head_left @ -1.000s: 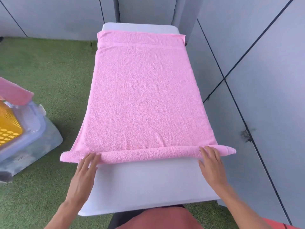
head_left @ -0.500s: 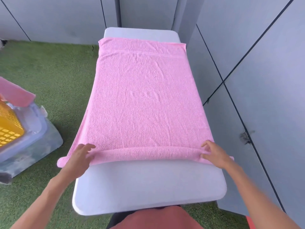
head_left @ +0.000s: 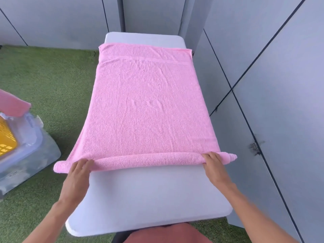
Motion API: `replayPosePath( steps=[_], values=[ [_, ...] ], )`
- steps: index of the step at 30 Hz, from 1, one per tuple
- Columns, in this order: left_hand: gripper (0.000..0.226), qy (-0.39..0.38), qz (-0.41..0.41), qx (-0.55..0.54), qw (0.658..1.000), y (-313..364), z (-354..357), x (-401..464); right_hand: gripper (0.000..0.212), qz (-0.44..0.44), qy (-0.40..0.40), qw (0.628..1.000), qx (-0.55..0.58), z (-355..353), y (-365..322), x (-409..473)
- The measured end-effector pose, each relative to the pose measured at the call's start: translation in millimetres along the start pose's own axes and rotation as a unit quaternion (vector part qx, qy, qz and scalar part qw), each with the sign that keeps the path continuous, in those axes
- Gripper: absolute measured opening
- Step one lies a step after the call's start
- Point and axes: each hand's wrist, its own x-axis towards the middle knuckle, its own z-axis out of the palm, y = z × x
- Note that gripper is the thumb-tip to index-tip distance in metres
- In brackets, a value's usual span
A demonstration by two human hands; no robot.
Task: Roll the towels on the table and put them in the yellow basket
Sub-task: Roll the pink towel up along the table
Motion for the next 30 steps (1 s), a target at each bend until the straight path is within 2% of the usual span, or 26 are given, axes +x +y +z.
replayPosePath(
  steps=[4, 6, 8, 10, 12, 13, 15, 17, 19, 21, 22, 26, 28, 30],
  values=[
    [0.032, -0.057, -0.012, 0.026, 0.998, -17.6, -2.1, 19.2, 0.029, -0.024, -0.124, 0.990, -0.057, -21.3, 12.0, 9.0],
    [0.033, -0.163, -0.005, 0.056, 0.985, -22.4, -7.0, 28.9, 0.016, -0.012, -0.199, 0.978, -0.065, -35.4, 13.3, 11.2],
    [0.033, -0.247, -0.033, 0.052, 0.967, -20.5, -16.7, 38.6, 0.011, 0.012, -0.258, 0.966, 0.003, -47.2, 10.6, 14.9],
    [0.030, -0.226, -0.065, -0.015, 0.972, -16.2, -21.1, 43.2, 0.024, 0.036, -0.231, 0.968, 0.095, -48.2, 9.3, 21.5],
    [0.028, -0.113, -0.059, -0.023, 0.992, -13.7, -21.6, 38.1, 0.033, 0.065, -0.107, 0.981, 0.151, -38.9, 8.3, 22.9],
    [0.028, -0.052, -0.035, 0.015, 0.998, -13.8, -19.3, 32.8, 0.029, 0.078, -0.028, 0.987, 0.141, -31.9, 6.0, 19.3],
    [0.028, 0.024, 0.005, 0.079, 0.997, -5.6, -14.6, 11.7, 0.021, 0.071, 0.106, 0.992, 0.015, -17.6, -0.7, 7.8],
    [0.036, 0.060, 0.014, 0.078, 0.995, 7.4, -8.6, -10.6, 0.025, 0.042, 0.145, 0.984, -0.089, -6.2, -9.4, -8.2],
    [0.051, 0.072, 0.024, 0.067, 0.995, 12.0, -2.3, -20.2, 0.041, 0.019, 0.125, 0.988, -0.093, 4.5, -11.6, -16.6],
    [0.063, 0.047, 0.033, 0.073, 0.996, 8.8, 4.6, -16.5, 0.057, 0.000, 0.100, 0.992, -0.071, 7.7, -7.4, -12.9],
    [0.065, 0.033, 0.038, 0.068, 0.996, 6.4, 6.8, -10.8, 0.058, -0.010, 0.098, 0.993, -0.062, 8.1, -5.2, -7.4],
    [0.051, -0.008, 0.008, 0.026, 1.000, 2.2, 3.4, 12.2, 0.057, -0.019, 0.062, 0.998, -0.001, -3.9, -2.9, 16.0],
    [0.041, -0.032, -0.004, 0.034, 0.999, -3.7, -1.1, 20.7, 0.047, -0.021, 0.006, 0.999, -0.030, -14.0, -1.1, 19.9],
    [0.035, -0.080, -0.009, 0.046, 0.996, -9.7, -6.5, 28.6, 0.033, -0.013, -0.084, 0.993, -0.076, -26.8, 0.7, 18.7]
  ],
)
